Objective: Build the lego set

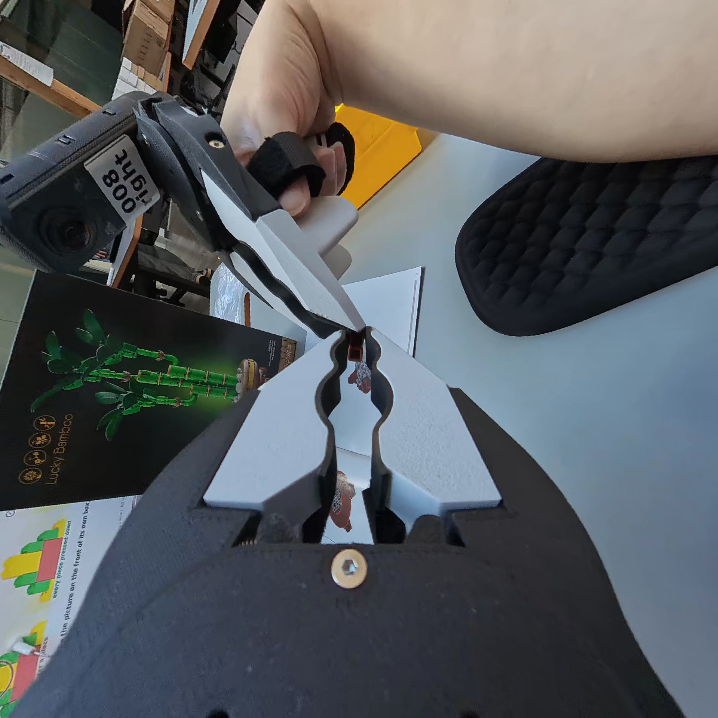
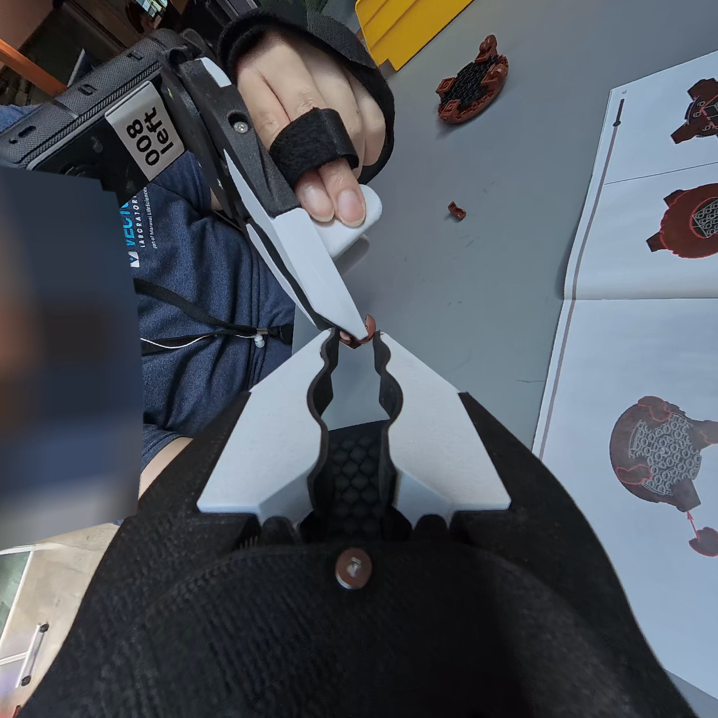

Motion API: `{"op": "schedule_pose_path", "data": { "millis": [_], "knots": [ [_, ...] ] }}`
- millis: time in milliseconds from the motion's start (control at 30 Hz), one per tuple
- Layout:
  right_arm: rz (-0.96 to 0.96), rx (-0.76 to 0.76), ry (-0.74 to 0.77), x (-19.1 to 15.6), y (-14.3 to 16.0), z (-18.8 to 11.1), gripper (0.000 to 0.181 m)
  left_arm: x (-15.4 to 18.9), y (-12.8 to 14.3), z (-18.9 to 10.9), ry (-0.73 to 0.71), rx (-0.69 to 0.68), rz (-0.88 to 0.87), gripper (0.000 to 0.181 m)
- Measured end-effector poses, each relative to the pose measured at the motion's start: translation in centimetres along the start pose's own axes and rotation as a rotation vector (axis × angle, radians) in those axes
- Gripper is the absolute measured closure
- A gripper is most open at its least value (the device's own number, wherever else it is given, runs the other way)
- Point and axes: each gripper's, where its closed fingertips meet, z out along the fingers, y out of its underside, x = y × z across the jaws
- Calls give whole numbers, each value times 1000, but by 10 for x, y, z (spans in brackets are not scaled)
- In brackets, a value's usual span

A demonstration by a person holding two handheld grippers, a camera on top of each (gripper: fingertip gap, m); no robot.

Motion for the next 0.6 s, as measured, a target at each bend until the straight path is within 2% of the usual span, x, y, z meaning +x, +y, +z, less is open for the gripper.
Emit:
{"op": "schedule_pose_path", "data": {
  "millis": [233,333,433,533,600],
  "knots": [
    [-52,13,5,-2,-8,2,162,-5,4,-6,-46,7,-35,176],
    [-168,109,70,-3,-27,-6,134,-19,7,-17,-106,52,-168,176],
    [-424,241,198,-6,-52,-19,120,-49,16,-38,-167,178,-519,176],
    [-821,432,562,6,-106,-41,119,-87,31,-69,-115,444,-1018,176],
    [-1004,539,787,8,-140,-48,124,-108,38,-93,-34,663,-1268,177]
  ]
}}
